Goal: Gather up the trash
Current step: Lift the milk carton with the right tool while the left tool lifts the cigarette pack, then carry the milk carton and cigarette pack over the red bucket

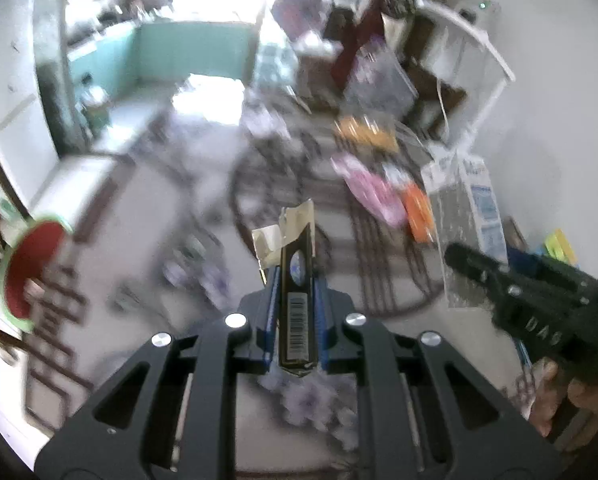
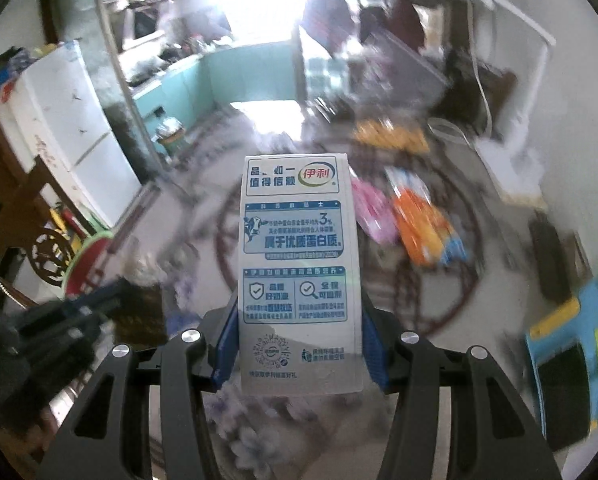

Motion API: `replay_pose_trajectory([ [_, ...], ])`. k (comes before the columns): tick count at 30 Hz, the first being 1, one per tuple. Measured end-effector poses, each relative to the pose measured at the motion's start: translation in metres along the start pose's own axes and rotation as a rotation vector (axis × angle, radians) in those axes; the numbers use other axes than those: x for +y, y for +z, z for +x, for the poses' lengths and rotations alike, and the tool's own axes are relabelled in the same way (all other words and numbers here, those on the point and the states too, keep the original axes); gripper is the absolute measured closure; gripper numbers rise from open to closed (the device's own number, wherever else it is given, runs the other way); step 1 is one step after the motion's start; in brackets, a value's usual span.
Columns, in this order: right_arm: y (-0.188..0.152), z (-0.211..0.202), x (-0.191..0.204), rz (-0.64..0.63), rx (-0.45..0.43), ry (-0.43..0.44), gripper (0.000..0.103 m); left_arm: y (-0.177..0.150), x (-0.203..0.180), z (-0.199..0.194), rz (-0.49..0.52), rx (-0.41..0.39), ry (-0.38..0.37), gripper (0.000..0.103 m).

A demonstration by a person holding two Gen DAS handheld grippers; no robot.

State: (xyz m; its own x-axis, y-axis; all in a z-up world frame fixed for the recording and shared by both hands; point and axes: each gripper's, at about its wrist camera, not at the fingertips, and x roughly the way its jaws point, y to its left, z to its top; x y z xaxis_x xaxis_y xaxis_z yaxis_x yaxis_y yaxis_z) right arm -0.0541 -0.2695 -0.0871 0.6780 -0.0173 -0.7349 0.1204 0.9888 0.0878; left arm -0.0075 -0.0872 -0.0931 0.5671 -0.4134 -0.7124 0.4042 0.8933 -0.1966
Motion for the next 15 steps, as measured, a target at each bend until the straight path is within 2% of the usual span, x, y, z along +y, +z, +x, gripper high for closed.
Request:
replay_pose_trajectory([
  [4,0.020,-0.004,0.017,-0.031,-0.068,0.052,0.053,0.024,0.017,-0.029,-0.023,-0.095,0.056,0.088],
  [10,0.038,-0.013,0.038,-0.069,-0.155,0.118,0.053,0.042,0.034,-0.057,-0.065,-0.185,0.113,0.088],
  [15,0.039,-0.004,0.049,-0.083,-0.136,0.156,0.053,0.039,0.054,-0.068,-0.098,-0.199,0.155,0.087],
])
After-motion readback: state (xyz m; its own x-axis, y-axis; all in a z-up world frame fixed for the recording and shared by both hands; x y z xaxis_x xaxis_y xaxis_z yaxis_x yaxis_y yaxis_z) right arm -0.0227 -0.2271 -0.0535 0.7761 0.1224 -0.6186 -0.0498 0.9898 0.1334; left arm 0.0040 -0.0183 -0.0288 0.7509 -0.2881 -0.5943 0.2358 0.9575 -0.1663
